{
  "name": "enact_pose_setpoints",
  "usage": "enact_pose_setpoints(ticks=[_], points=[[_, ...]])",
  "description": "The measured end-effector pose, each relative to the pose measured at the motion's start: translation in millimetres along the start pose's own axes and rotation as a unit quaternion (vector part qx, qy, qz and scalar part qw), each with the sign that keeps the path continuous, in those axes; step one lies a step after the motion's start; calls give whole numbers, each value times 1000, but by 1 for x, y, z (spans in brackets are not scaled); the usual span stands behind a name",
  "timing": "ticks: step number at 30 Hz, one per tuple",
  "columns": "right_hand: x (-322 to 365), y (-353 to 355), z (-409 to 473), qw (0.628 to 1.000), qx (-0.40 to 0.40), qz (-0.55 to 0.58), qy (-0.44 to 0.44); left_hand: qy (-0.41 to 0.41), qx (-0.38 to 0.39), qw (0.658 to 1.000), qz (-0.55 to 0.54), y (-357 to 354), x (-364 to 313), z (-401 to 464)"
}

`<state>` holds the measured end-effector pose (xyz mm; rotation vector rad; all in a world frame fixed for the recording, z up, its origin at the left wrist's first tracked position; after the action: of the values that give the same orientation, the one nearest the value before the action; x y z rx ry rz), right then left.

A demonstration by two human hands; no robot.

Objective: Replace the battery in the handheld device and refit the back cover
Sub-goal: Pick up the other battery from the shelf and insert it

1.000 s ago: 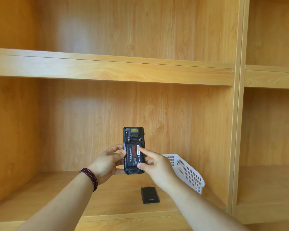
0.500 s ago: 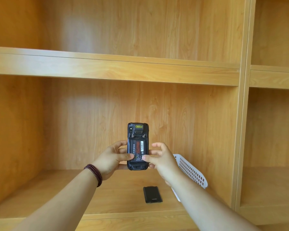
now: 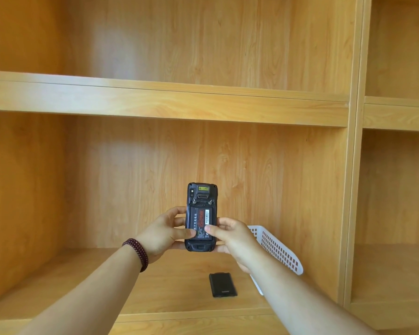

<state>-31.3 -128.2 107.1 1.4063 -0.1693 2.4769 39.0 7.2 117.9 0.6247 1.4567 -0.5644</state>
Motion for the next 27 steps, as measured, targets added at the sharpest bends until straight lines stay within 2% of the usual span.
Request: enact_pose_setpoints(ticks=[8,14,21,27], points=[[-3,-2,-2,1000,8,11,-3,9,-16,1000,23,3,-2,-1],[-2,-5,0,1000,7,21,-4,-14,-52,998,33,9,-8,1],[-12,-3,0,1000,0,21,-20,9,-47,998,27,8,-5,2],[-15,-3,-1,1000,3,9,-18,-9,-96,993,65,15,-8,5]])
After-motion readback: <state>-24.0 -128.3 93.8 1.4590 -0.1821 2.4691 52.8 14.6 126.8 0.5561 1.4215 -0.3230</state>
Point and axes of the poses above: each hand's wrist, its own z-axis towards the middle knuckle, its own y-axis out of the back of the hand, x = y × z, the point moved 8 cm from there along z, towards the middle knuckle, and after that the axes turned 14 degrees about y, right-handed, at the moved point
